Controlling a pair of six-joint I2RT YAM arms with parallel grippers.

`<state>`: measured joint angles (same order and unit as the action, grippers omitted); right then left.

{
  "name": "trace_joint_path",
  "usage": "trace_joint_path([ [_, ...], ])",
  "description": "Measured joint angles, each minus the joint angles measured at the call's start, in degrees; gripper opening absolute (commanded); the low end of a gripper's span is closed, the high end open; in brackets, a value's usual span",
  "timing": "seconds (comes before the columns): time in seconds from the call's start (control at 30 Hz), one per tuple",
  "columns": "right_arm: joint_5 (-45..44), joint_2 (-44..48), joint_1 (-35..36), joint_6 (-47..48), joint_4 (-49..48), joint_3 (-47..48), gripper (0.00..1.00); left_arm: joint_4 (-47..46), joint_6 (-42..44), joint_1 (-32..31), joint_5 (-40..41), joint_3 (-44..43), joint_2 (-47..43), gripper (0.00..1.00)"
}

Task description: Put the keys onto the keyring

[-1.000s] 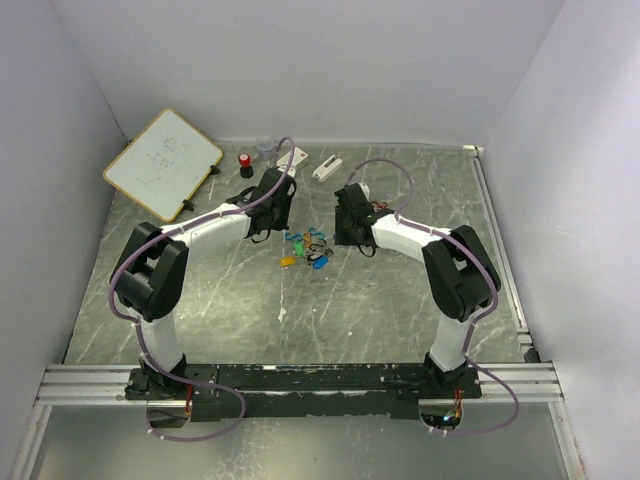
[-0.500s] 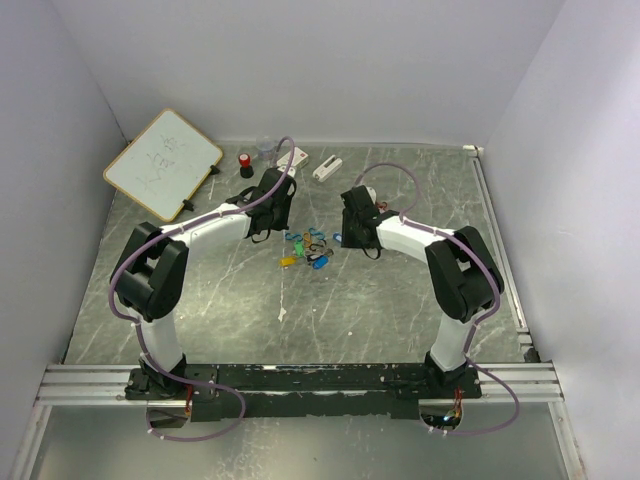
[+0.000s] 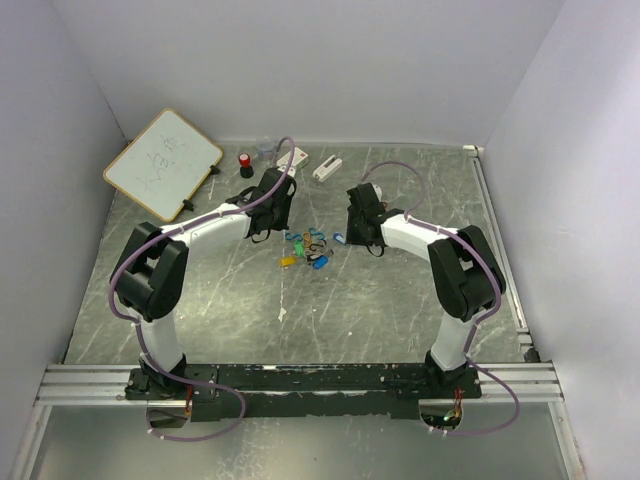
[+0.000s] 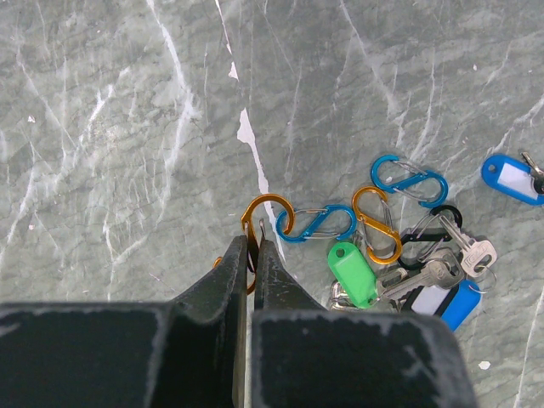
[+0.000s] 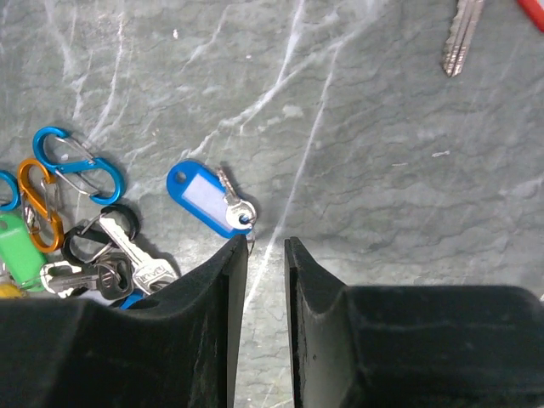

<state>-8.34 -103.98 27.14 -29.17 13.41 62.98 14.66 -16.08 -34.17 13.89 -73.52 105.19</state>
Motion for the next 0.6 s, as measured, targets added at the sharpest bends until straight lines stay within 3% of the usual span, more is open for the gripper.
trace_joint_path([
  [0.6,0.85,0.00,-0.72,-0.02,-0.31,0.00,0.22,0.00,0.02,0.00,0.00,0.00,0.00,0.07],
])
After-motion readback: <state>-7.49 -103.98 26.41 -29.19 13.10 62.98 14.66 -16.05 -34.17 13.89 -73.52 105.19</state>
